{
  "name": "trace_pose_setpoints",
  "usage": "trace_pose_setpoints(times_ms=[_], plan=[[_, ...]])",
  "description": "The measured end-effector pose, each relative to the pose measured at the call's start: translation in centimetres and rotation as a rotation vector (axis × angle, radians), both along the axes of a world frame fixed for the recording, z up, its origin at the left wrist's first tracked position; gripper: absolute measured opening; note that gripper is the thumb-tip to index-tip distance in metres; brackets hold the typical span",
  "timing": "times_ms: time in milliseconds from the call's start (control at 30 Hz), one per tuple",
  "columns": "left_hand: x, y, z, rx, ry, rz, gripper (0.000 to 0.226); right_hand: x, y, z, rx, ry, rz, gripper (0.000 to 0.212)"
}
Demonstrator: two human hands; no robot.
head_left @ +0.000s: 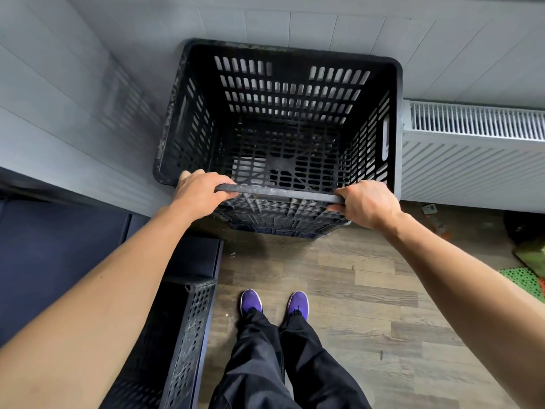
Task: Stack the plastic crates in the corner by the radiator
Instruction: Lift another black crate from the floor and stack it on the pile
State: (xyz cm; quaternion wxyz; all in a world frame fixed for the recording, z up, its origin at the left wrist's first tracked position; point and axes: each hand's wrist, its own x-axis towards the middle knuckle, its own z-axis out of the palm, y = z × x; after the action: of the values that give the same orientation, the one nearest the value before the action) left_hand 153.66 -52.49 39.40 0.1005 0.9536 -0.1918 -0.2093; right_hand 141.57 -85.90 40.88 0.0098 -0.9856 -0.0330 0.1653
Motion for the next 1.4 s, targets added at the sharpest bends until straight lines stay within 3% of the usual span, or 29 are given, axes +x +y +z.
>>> trace_pose_setpoints(times_ms=[167, 433, 800, 1167, 1400], plan=[[-0.4, -0.3, 0.2, -0.014, -0.116, -0.048, 0.016, 0.1, 0.4, -0.4, 0.003, -0.012, -0.033, 0.038], [-0.3, -0.8, 0.9, 0.05, -0.087, -0.044, 0.021, 0.2, 0.3, -0.1, 0.057, -0.018, -0.032, 0.045], [-7.0, -1.2, 1.4, 0.073, -0.074, 0.074, 0.078, -0.7, 2.3, 0.2, -0.003, 0.031, -0.197, 0.05], [-7.1, -1.4, 2.8, 0.101, 0.032, 0.076, 0.081, -2.2, -0.5, 0.2, 0.014, -0.038, -0.01, 0.029], [-7.2, -2.4, 2.6, 0.041, 0.107, 0.089, 0.098, -0.7, -1.6, 0.2, 0.029, -0.032, 0.027, 0.016]])
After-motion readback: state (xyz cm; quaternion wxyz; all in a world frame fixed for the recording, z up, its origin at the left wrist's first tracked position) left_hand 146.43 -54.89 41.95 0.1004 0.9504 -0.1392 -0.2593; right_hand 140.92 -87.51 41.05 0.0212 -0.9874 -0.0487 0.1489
